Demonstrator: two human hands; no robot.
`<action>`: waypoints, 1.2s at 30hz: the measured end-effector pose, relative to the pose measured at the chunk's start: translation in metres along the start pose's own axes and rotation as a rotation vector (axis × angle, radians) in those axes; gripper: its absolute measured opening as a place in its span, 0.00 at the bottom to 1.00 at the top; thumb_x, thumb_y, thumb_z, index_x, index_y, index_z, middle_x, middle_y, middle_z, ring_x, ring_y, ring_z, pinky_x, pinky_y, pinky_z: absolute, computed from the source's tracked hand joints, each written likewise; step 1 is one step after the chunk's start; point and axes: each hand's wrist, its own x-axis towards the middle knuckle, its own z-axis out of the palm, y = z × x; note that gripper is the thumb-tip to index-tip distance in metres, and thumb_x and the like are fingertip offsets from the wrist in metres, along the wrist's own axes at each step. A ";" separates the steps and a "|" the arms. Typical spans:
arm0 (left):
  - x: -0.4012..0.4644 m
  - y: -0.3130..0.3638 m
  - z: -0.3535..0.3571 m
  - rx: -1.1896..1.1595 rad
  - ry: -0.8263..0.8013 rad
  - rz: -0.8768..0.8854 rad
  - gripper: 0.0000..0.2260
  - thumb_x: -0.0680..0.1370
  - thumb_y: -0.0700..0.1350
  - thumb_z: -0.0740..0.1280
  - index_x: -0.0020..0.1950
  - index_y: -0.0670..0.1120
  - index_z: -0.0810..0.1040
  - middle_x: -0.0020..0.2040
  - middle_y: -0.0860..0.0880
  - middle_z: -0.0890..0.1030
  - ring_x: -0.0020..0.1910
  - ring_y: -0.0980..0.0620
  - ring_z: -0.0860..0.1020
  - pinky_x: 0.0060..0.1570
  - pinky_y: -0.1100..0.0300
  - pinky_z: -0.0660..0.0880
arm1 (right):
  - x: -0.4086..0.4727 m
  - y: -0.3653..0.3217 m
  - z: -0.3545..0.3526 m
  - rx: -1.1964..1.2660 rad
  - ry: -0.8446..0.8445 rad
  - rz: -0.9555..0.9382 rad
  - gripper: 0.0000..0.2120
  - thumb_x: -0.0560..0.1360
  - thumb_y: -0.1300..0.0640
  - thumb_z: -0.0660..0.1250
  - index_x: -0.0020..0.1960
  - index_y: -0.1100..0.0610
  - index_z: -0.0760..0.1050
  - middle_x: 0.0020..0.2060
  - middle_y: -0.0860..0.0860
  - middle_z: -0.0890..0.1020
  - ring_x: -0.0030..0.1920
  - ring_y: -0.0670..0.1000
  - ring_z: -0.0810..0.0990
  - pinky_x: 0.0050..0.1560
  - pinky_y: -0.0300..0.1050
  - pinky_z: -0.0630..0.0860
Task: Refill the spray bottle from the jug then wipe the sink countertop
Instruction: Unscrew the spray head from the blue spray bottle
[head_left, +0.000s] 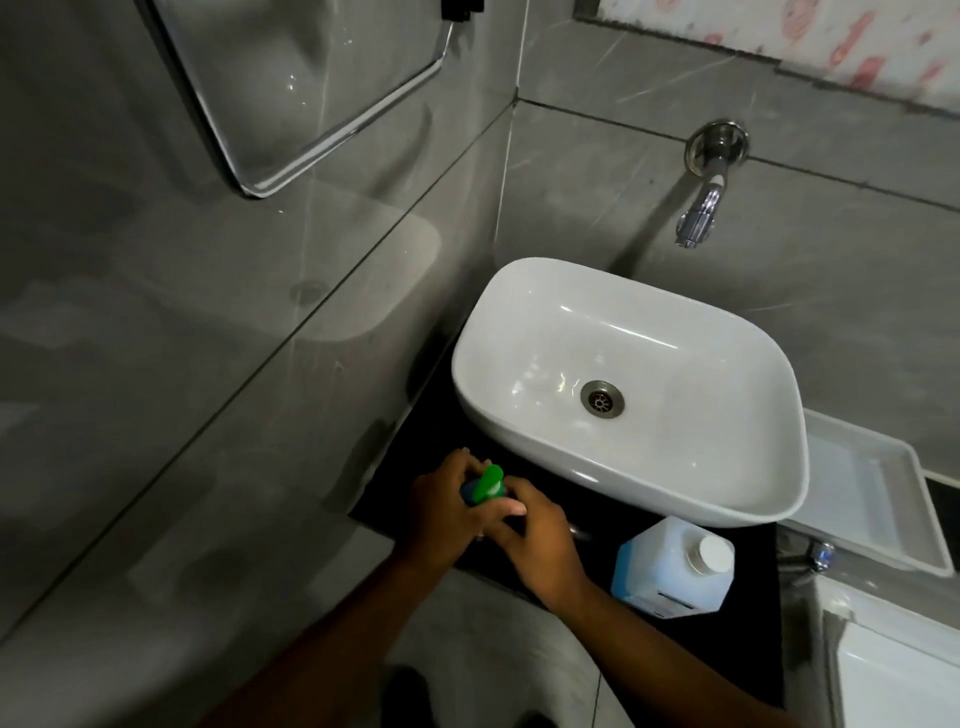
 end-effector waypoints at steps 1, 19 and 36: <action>-0.004 0.000 0.002 -0.020 -0.005 0.004 0.26 0.54 0.63 0.76 0.48 0.60 0.75 0.47 0.64 0.80 0.46 0.71 0.77 0.42 0.73 0.75 | -0.003 0.001 -0.001 0.004 0.012 -0.007 0.18 0.70 0.57 0.72 0.58 0.52 0.75 0.50 0.47 0.82 0.50 0.44 0.81 0.51 0.45 0.78; -0.019 0.015 0.022 -0.114 -0.212 0.095 0.24 0.77 0.38 0.66 0.69 0.56 0.66 0.66 0.57 0.69 0.66 0.58 0.69 0.56 0.82 0.62 | -0.018 0.014 -0.022 0.034 0.094 0.038 0.23 0.70 0.53 0.74 0.63 0.46 0.72 0.53 0.44 0.81 0.53 0.39 0.78 0.55 0.28 0.71; -0.026 0.010 0.023 -0.227 -0.114 -0.029 0.18 0.69 0.46 0.75 0.53 0.59 0.73 0.59 0.55 0.76 0.59 0.57 0.76 0.53 0.71 0.72 | -0.021 0.014 -0.025 -0.009 0.065 0.030 0.19 0.72 0.53 0.72 0.62 0.53 0.74 0.53 0.48 0.81 0.52 0.44 0.79 0.55 0.43 0.77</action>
